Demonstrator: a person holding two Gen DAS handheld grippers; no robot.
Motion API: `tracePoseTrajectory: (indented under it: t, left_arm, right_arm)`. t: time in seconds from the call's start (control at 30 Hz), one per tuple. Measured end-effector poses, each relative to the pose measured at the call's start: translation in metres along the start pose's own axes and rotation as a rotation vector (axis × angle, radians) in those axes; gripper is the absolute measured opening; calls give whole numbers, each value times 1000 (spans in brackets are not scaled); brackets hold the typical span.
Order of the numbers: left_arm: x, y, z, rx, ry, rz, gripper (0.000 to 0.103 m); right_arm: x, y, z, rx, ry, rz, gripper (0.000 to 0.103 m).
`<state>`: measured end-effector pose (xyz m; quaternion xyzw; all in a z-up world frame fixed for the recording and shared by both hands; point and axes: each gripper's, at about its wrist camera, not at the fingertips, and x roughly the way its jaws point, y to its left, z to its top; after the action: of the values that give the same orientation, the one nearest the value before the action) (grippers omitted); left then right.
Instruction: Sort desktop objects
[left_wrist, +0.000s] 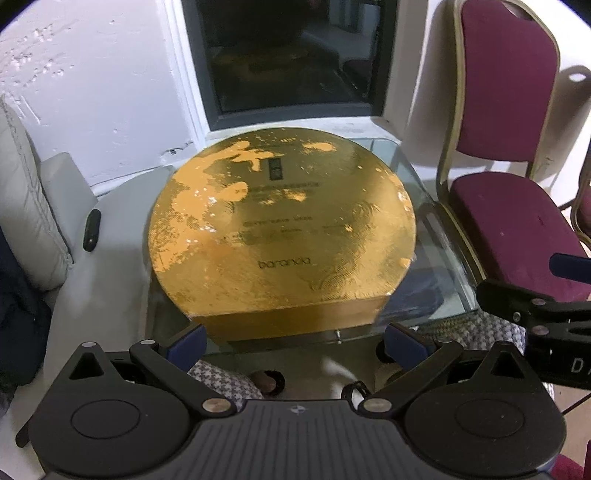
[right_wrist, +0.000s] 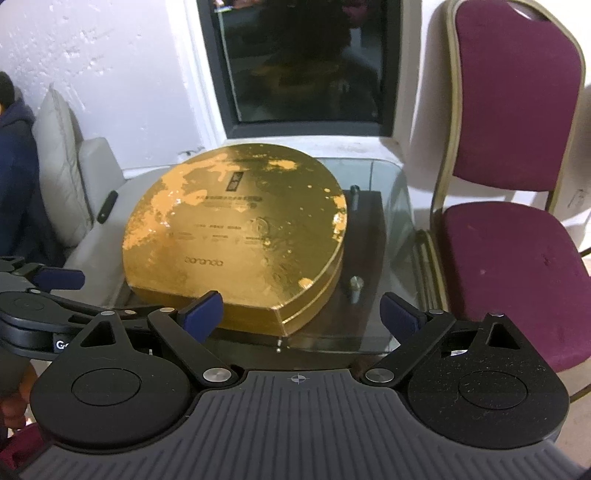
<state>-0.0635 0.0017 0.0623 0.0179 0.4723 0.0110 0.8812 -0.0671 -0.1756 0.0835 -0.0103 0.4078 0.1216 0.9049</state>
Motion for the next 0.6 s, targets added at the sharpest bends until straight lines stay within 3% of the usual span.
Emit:
tracePoseTrajectory:
  t: [0.6]
  left_arm:
    - [11, -16, -5, 61, 52, -15, 102]
  right_arm:
    - [5, -14, -11, 58, 28, -9, 96]
